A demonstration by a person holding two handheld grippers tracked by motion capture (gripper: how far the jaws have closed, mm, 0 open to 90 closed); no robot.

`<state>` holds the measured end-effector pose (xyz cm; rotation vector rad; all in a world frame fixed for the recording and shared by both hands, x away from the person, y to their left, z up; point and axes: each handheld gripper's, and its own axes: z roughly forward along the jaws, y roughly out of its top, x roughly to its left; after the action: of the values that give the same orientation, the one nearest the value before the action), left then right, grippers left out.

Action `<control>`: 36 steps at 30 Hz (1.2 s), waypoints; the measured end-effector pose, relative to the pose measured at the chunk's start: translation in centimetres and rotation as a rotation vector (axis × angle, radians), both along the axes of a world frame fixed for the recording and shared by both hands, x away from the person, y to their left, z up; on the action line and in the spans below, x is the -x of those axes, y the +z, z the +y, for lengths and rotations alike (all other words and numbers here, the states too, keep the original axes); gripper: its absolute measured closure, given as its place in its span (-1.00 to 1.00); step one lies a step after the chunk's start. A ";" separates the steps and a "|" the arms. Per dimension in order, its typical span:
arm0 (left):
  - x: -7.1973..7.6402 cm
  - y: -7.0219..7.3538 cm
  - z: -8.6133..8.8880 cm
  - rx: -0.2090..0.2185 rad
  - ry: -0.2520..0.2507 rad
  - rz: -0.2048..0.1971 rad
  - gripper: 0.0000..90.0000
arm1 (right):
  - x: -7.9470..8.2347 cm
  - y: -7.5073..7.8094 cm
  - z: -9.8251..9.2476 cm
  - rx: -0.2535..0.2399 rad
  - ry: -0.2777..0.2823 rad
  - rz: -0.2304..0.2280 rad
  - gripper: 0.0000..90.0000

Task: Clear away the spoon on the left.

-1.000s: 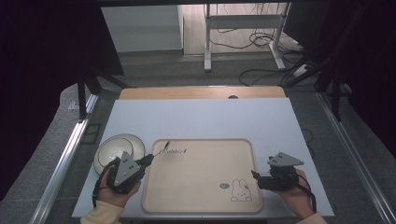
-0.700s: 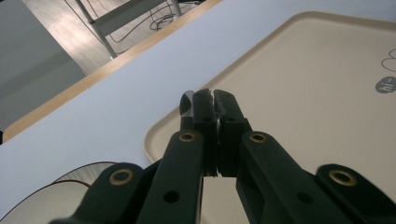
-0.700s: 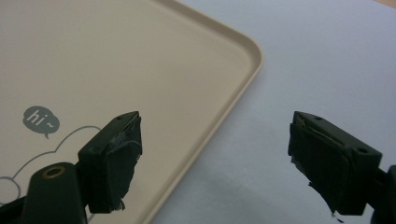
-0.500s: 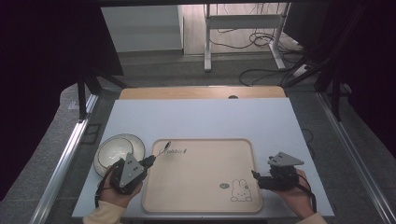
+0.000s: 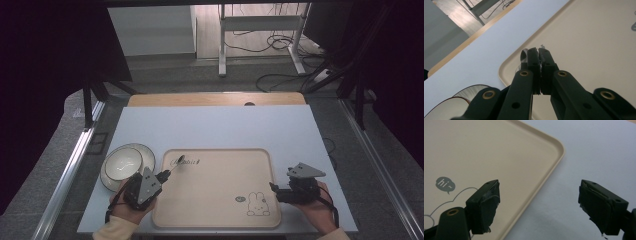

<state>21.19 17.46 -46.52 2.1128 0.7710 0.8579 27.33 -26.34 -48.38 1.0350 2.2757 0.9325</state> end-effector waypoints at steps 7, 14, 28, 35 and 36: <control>0.0 -0.4 -0.4 -0.019 -0.011 0.022 0.98 | 0.0 0.0 0.0 0.002 0.004 0.001 -0.60; 0.2 -0.8 -0.8 -0.046 -0.022 0.027 0.98 | 0.0 0.0 0.0 0.004 0.006 0.001 -0.60; 0.7 -1.5 -2.1 -0.113 -0.055 0.063 0.90 | -0.1 -0.1 0.0 0.004 0.009 -0.001 -0.60; 0.4 -2.6 -3.6 -0.147 -0.089 0.137 0.84 | 0.0 0.0 0.0 0.004 0.007 -0.005 -0.60; 0.3 -2.7 -3.7 -0.153 -0.094 0.147 0.83 | 0.0 -0.1 0.0 0.005 0.008 -0.005 -0.60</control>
<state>20.85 13.75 -49.25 2.3490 0.6929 0.7379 27.37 -26.31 -48.45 1.0209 2.2782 0.9310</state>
